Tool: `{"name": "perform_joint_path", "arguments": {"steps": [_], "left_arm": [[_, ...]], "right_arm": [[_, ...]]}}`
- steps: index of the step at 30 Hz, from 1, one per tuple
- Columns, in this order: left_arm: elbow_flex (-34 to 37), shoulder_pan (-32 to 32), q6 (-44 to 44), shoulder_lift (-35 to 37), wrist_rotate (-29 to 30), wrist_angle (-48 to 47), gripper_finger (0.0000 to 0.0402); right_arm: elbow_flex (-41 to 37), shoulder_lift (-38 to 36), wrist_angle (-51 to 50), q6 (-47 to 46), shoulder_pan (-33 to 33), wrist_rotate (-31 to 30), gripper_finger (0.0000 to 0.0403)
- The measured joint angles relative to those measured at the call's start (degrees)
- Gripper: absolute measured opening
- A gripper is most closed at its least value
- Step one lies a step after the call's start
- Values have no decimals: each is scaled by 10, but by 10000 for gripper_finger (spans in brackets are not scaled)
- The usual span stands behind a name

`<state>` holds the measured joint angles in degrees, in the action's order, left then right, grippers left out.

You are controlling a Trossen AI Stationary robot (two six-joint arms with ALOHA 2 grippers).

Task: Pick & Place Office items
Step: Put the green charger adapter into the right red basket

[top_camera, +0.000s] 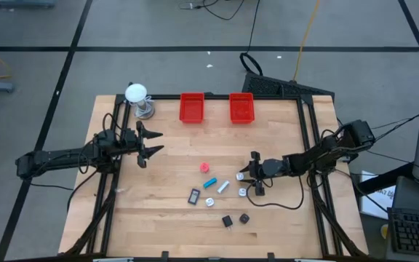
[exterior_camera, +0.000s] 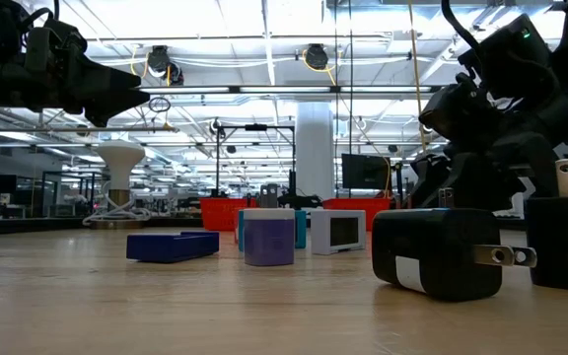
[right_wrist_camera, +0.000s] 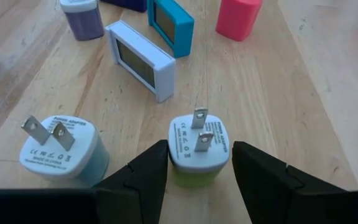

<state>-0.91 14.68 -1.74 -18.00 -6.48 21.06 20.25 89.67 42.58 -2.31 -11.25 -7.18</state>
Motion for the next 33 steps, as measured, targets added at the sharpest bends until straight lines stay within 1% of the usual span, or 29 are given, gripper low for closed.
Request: {"name": "perform_joint_path", "arguments": {"steps": [9, 18, 29, 33], "left_arm": [[0, 0, 0, 0, 0, 0, 244], [0, 0, 0, 0, 0, 0, 244], [0, 0, 0, 0, 0, 0, 244], [0, 0, 0, 0, 0, 0, 244]], "right_arm": [[0, 0, 13, 2, 0, 0, 164], [0, 0, 8, 2, 0, 0, 143], [0, 0, 10, 2, 0, 0, 138], [0, 0, 31, 2, 0, 0, 138]]}}
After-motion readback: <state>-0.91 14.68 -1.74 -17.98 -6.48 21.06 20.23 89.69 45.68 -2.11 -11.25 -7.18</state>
